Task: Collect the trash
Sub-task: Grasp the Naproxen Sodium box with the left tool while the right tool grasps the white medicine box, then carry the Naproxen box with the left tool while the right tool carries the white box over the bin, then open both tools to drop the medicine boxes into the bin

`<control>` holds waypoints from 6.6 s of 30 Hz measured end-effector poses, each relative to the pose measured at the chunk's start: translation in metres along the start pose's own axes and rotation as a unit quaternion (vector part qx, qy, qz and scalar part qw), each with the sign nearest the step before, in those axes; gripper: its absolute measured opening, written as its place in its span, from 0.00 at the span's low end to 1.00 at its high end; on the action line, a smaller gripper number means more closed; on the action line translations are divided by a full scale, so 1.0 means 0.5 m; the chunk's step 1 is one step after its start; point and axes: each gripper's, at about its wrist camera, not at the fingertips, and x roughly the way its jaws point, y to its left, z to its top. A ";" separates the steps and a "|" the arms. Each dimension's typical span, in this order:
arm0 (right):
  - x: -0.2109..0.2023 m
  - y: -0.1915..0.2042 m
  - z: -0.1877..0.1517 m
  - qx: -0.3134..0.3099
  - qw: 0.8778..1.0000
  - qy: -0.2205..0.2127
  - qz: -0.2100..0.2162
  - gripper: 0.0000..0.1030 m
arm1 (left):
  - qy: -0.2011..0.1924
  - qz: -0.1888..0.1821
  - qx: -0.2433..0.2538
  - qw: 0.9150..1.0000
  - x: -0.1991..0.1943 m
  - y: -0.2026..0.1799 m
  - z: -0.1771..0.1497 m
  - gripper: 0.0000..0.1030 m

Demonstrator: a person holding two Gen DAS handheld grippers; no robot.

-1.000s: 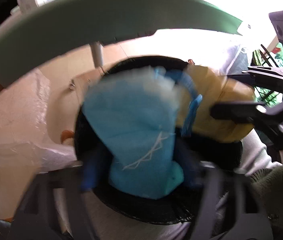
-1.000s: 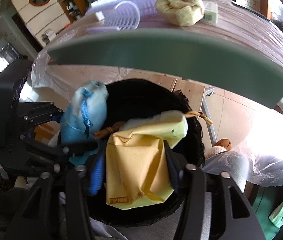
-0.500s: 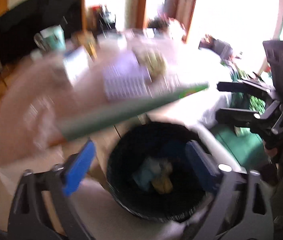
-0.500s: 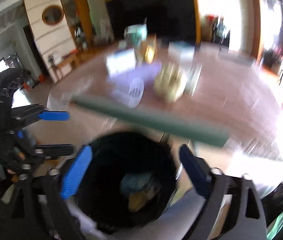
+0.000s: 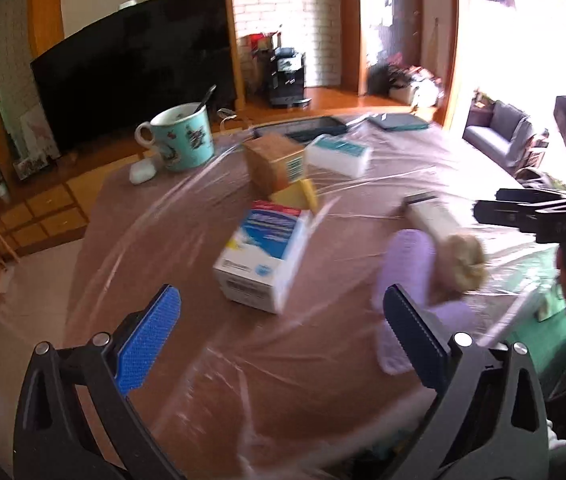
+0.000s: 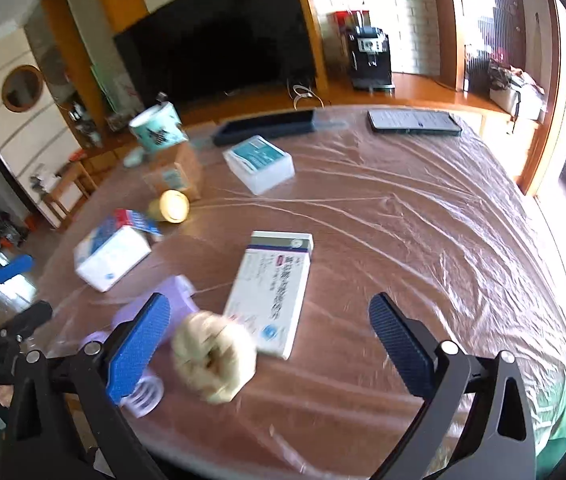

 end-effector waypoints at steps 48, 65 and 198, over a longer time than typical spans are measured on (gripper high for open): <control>0.077 -0.019 0.064 -0.005 1.000 0.006 -0.003 0.49 | 0.052 -0.068 -0.021 0.996 0.137 0.015 0.035 0.46; -0.037 0.019 0.024 -0.038 0.998 -0.038 0.038 0.49 | 0.028 -0.062 -0.047 0.997 0.050 0.005 0.012 0.46; -0.112 0.109 -0.361 -0.136 0.985 0.083 0.064 0.69 | 0.135 -0.128 0.084 0.979 -0.032 -0.232 -0.278 0.73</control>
